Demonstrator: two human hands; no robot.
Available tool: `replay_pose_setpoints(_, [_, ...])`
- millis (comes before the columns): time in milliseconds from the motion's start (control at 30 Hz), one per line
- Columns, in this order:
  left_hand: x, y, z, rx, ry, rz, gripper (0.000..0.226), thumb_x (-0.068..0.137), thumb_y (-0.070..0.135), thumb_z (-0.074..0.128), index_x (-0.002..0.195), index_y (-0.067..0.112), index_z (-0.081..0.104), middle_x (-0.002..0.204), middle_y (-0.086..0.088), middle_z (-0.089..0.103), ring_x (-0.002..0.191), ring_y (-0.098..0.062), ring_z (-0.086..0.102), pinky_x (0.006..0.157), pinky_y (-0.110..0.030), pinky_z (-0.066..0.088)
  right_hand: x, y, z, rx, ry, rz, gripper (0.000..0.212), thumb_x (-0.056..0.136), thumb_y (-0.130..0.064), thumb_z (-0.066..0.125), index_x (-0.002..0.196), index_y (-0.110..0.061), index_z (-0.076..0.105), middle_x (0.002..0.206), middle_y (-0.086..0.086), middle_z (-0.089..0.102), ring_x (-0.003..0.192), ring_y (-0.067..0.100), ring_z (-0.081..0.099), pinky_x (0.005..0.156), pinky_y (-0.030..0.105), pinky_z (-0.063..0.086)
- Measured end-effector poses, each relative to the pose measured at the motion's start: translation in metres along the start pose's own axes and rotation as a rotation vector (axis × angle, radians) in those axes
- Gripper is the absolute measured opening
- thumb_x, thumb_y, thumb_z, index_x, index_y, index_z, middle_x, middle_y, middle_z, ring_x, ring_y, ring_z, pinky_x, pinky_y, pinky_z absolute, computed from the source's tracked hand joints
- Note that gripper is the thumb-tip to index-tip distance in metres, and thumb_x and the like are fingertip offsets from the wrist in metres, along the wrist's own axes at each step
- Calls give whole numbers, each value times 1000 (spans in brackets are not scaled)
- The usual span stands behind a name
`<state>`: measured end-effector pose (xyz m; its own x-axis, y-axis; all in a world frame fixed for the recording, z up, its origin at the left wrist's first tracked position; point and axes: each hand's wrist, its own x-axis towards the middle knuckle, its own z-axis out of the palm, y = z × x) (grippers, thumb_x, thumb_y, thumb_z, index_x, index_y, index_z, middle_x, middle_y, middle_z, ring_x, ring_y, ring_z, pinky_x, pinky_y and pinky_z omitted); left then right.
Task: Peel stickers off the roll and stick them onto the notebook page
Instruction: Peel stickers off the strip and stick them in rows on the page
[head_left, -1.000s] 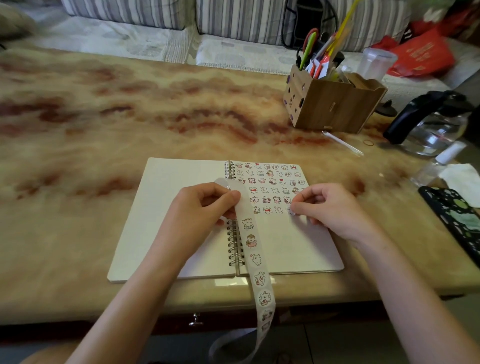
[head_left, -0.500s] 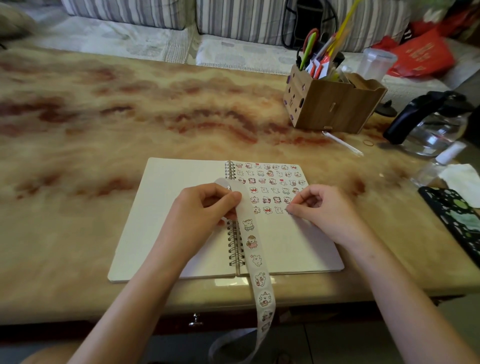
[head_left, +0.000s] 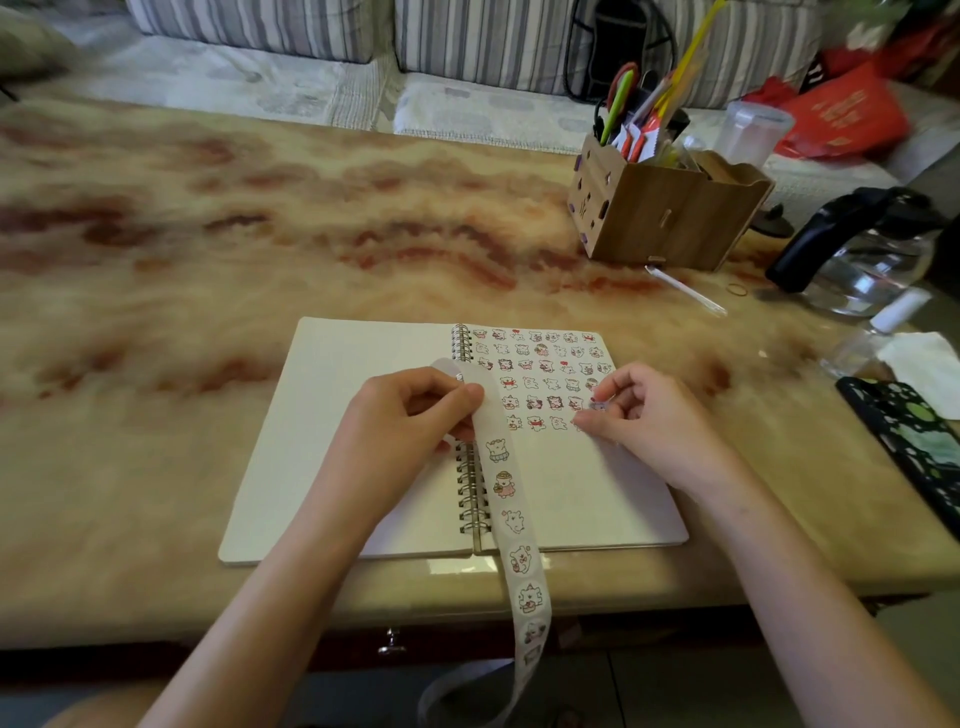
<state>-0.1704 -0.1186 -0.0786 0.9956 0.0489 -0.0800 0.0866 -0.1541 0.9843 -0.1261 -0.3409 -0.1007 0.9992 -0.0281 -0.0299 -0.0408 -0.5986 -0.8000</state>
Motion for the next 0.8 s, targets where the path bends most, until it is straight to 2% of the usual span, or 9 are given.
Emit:
replay_pose_setpoints(100, [0,0,0,4,-2,1,14,87,20,64,79,10,71,72,-1,74,64,-6,67,61,-18,51,2,2,-2,0,3,-2,22,77,-12,77,77,-21,58,66,-3,55,55,8,46,58,25,37])
replay_pose_setpoints(267, [-1,0,0,11,-1,20,14,88,20,63,80,11,71,72,0,74,65,-6,67,57,-15,50,1,0,1,-6,-5,15,29,69,-23,84,78,-19,57,62,-3,54,56,11,47,58,28,38])
replay_pose_setpoints(400, [-2,1,1,-10,-6,26,14,88,18,62,82,8,70,68,-2,73,58,-4,65,50,-14,48,3,2,3,-45,47,19,19,79,-12,74,76,-21,58,64,-4,53,58,9,47,60,26,37])
replay_pose_setpoints(467, [-2,2,1,-25,-8,24,14,88,18,62,82,7,70,67,-4,73,56,-5,65,48,-14,47,0,-1,5,-41,111,-9,16,81,-12,70,76,-22,58,65,-5,55,57,9,48,58,27,36])
replay_pose_setpoints(567, [-1,2,0,-44,0,34,13,88,17,62,83,7,69,70,-10,72,57,-9,65,46,-15,46,-14,-20,10,30,271,-181,5,87,-21,65,83,-21,61,73,-5,62,65,12,56,62,29,44])
replay_pose_setpoints(633, [-1,3,1,-57,11,45,13,88,16,62,84,5,69,72,-13,72,57,-9,65,46,-15,46,-27,-39,15,179,195,-265,6,89,-24,63,86,-19,64,76,-2,67,69,8,61,62,23,47])
replay_pose_setpoints(700, [-1,3,1,-61,26,58,13,88,15,62,84,4,68,73,-13,72,56,-9,65,46,-16,47,-40,-54,22,297,32,-276,6,88,-22,65,86,-17,66,75,2,70,68,4,63,59,20,48])
replay_pose_setpoints(800, [0,2,0,-66,46,86,13,88,15,62,83,4,68,72,-13,71,57,-9,66,47,-17,48,-48,-60,31,345,-110,-250,6,82,-18,72,86,-18,68,75,0,71,69,9,65,57,32,53])
